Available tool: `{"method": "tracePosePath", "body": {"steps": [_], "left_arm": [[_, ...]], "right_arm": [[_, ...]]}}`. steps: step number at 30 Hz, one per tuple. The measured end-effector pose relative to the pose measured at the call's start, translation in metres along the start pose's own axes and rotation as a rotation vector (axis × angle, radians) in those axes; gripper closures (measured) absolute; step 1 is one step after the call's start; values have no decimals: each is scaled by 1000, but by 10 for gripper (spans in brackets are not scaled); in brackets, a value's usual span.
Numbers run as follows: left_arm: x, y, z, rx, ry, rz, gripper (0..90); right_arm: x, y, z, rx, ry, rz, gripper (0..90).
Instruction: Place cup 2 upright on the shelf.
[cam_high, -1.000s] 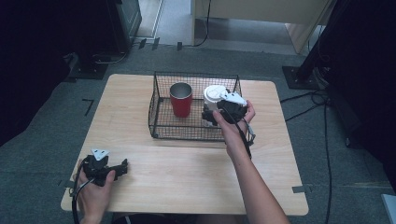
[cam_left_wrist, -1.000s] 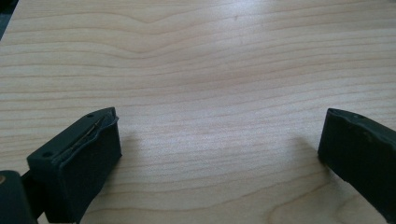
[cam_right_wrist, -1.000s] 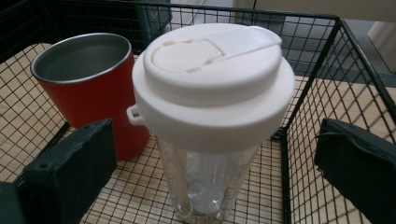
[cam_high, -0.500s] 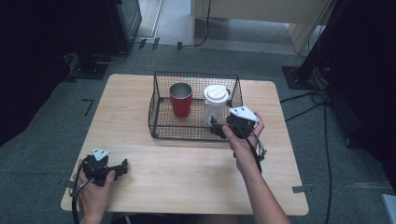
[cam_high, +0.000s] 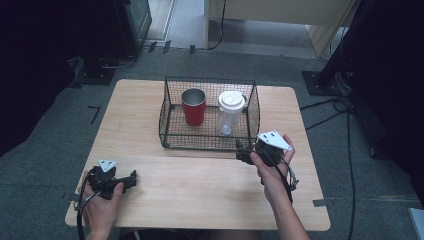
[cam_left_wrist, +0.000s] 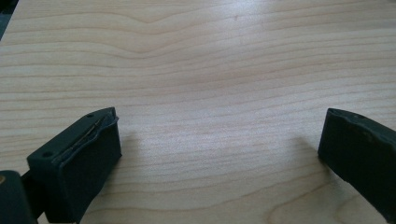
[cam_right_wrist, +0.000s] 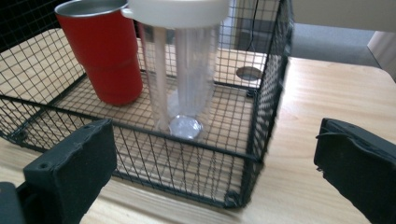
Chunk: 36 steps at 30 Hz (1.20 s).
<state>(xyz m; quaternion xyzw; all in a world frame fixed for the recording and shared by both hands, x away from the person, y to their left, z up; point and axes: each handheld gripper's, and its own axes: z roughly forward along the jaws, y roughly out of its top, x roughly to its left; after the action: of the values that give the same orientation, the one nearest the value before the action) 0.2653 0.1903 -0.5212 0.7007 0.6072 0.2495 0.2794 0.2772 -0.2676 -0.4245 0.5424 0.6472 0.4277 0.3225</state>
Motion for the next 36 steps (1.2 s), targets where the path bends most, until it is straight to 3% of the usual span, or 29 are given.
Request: {"method": "tracePosePath", "body": {"steps": [10, 22, 36], "left_arm": [[0, 0, 0, 0, 0, -2, 0], [0, 0, 0, 0, -1, -1, 0], [0, 0, 0, 0, 0, -1, 0]], "right_arm": [[-22, -26, -13, 17, -43, 22, 0], [-59, -63, -26, 35, -124, 94, 0], [-101, -100, -37, 108, -225, 119, 0]]}}
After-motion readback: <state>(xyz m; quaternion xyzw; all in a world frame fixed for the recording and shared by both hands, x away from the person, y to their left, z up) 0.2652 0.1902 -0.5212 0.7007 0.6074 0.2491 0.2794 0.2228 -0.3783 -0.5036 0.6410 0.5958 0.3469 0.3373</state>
